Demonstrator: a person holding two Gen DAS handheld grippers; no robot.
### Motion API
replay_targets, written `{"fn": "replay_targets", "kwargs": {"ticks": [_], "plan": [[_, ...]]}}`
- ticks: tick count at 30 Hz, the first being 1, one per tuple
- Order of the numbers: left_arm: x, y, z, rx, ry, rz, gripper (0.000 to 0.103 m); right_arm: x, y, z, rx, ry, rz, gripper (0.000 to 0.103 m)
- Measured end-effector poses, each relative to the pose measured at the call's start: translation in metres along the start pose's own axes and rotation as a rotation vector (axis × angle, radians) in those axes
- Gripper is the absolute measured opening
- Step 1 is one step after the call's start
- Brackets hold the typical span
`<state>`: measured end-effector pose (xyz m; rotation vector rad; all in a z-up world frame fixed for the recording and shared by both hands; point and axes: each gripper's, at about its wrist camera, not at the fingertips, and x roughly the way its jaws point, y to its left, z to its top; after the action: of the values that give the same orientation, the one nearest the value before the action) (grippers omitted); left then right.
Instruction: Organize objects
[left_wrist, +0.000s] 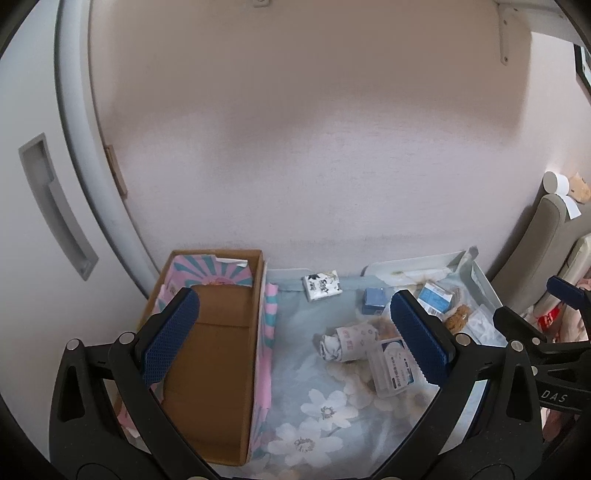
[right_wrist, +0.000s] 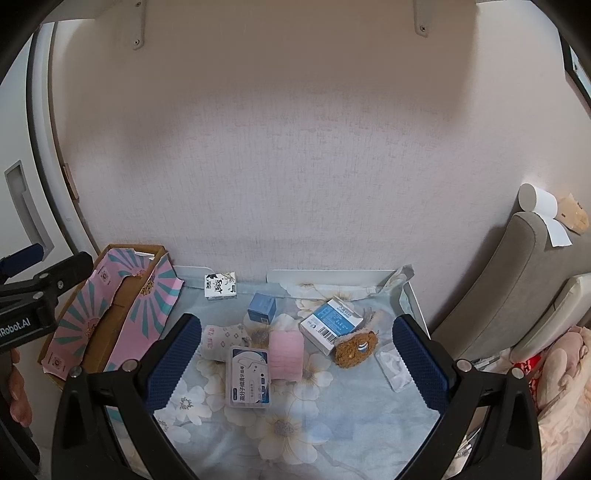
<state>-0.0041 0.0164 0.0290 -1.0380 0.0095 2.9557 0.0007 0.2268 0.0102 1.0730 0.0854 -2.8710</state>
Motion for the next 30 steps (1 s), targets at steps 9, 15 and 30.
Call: {"fn": "replay_targets", "kwargs": {"ticks": [9,15,30], "plan": [[-0.003,0.003,-0.001,-0.004,0.005,-0.020,0.103,-0.003,0.003,-0.001,0.001,-0.004,-0.001,0.103],[-0.006,0.004,-0.003,-0.004,0.008,-0.045,0.103,-0.004,0.004,-0.002,0.000,-0.007,-0.004,0.103],[-0.012,0.014,-0.004,0.004,0.019,-0.061,0.103,-0.019,0.011,0.000,0.006,-0.029,-0.033,0.103]]}}
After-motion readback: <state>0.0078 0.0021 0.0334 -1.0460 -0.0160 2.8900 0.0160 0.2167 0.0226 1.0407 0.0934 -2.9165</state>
